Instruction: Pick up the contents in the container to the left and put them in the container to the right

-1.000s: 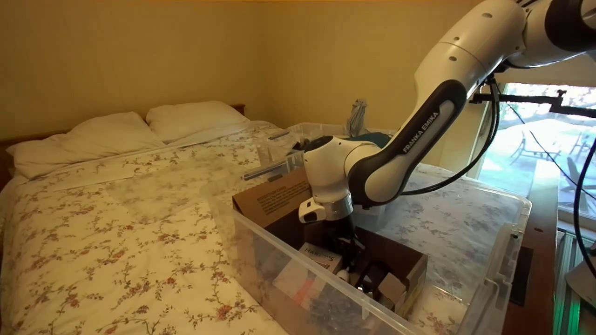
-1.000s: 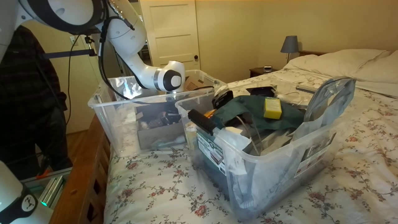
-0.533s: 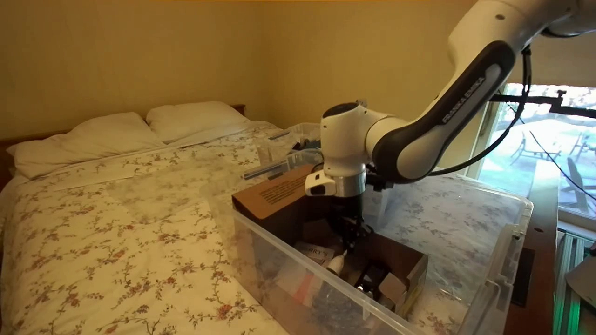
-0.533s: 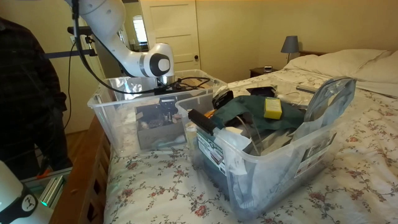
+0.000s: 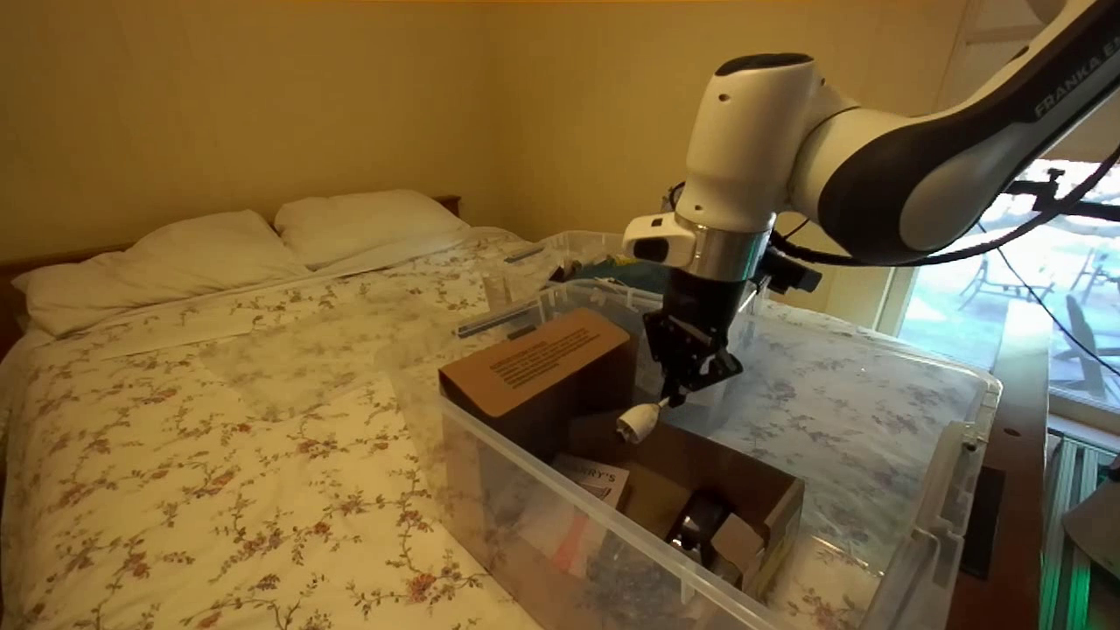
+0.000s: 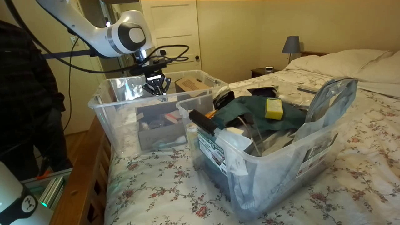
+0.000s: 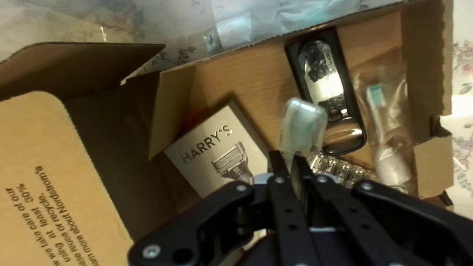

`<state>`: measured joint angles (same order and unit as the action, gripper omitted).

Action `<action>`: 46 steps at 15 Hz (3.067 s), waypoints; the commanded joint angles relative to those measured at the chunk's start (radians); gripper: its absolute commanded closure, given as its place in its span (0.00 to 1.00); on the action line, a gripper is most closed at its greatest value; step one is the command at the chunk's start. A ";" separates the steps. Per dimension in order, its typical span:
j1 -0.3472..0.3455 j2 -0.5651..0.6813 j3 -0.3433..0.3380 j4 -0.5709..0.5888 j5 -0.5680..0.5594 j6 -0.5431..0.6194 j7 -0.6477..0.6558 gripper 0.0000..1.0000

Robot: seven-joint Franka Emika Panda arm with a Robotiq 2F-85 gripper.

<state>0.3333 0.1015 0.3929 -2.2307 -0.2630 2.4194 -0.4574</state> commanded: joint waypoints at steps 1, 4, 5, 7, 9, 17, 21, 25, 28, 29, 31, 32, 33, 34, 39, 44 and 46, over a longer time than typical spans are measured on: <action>0.006 -0.014 -0.009 -0.006 0.005 0.003 0.000 0.92; -0.005 -0.069 -0.020 -0.034 0.009 0.051 0.019 0.98; -0.015 -0.107 -0.032 -0.054 0.011 0.080 0.044 0.98; -0.038 -0.179 -0.063 -0.077 0.054 0.104 0.056 0.98; -0.068 -0.226 -0.110 -0.072 0.062 0.091 0.075 0.98; -0.234 -0.156 -0.282 0.060 0.003 0.071 0.235 0.98; -0.272 -0.034 -0.310 0.223 -0.022 0.035 0.418 0.98; -0.245 0.086 -0.336 0.369 -0.119 -0.005 0.699 0.65; -0.210 0.116 -0.362 0.401 -0.171 -0.041 0.859 0.46; -0.202 0.103 -0.359 0.378 -0.165 -0.041 0.845 0.40; -0.191 0.030 -0.327 0.264 -0.139 -0.022 0.712 0.25; -0.180 -0.019 -0.314 0.188 -0.143 0.015 0.686 0.19; -0.172 -0.054 -0.297 0.131 -0.129 0.048 0.654 0.11; -0.160 -0.093 -0.281 0.075 -0.135 0.079 0.638 0.05; -0.083 -0.215 -0.164 -0.124 -0.094 0.178 0.541 0.00; 0.010 -0.099 -0.040 -0.045 -0.111 0.127 0.462 0.00; 0.026 -0.014 -0.019 0.004 -0.144 0.113 0.417 0.00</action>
<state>0.3413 -0.0395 0.3524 -2.3179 -0.3816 2.5647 0.0415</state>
